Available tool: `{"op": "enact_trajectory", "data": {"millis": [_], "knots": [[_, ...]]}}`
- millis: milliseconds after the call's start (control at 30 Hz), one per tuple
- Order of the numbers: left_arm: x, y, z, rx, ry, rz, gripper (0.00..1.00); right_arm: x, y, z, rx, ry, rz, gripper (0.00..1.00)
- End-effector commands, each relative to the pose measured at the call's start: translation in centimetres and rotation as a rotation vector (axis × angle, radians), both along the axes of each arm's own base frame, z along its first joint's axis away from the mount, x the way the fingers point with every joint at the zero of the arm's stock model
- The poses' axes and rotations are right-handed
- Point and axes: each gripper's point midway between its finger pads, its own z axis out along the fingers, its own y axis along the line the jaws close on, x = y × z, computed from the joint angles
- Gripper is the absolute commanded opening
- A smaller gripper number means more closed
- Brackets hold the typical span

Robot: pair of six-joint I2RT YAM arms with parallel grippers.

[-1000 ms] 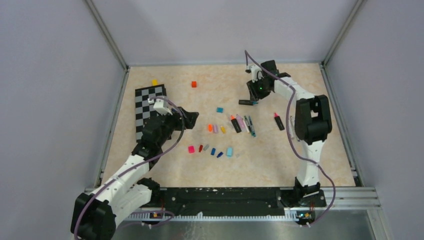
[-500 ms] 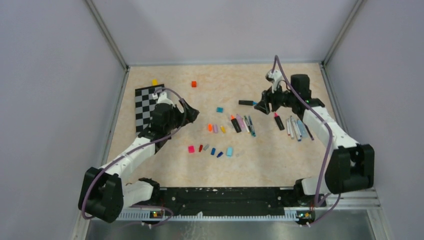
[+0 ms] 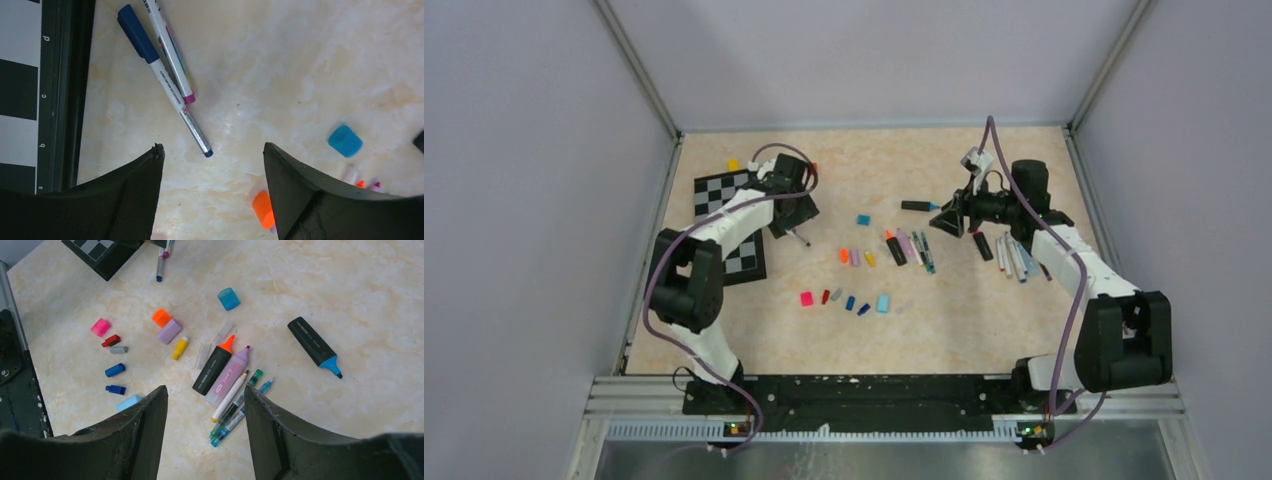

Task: Open the pen caps
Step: Place the pen at the center of the board, then pick up the pen from the center of the board.

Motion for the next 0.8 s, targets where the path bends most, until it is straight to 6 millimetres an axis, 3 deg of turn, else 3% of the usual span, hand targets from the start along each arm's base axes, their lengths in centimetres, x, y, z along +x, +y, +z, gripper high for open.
{"op": "enact_trajectory", "data": {"millis": [0,433,767], "knots": [[-1.3,0.8,-2.9,0.071,0.165,0.037,0.74,0.6,0.1,0.6,0.019,-0.042,0.017,0.56],[-0.1,1.1,-5.6,0.123,0.211,0.056,0.52,0.8,0.0,-0.7,0.011,0.004,0.026,0.55],[0.1,1.7,-6.2,0.154,0.222,0.082,0.43,0.9,-0.3,-0.8,0.012,0.007,0.02,0.55]]}}
